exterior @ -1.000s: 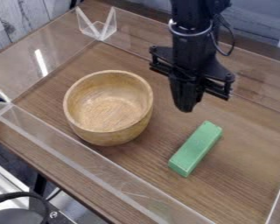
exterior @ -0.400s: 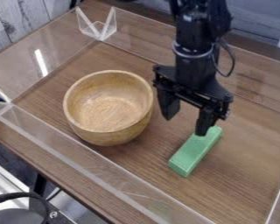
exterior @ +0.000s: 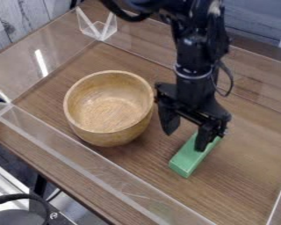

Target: Put the green block in the brown bowl

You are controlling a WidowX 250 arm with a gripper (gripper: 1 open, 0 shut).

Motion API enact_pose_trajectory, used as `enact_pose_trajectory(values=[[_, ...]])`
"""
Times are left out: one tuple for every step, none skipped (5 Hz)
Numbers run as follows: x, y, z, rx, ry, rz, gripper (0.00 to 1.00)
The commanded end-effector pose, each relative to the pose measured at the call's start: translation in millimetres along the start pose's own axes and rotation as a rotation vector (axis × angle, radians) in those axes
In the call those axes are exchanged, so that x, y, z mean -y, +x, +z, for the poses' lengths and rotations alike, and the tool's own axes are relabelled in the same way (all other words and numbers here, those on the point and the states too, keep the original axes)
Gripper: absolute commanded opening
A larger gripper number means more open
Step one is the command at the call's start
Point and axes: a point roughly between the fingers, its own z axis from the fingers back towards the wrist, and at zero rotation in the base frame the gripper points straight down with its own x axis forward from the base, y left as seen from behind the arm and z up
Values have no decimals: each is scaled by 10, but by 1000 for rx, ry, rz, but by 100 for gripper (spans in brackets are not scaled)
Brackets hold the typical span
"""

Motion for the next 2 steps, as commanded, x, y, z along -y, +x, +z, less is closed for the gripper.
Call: enact_pose_trajectory(values=[[38, 61, -24, 31, -5, -11, 100], [45, 64, -109, 22, -5, -13, 100]])
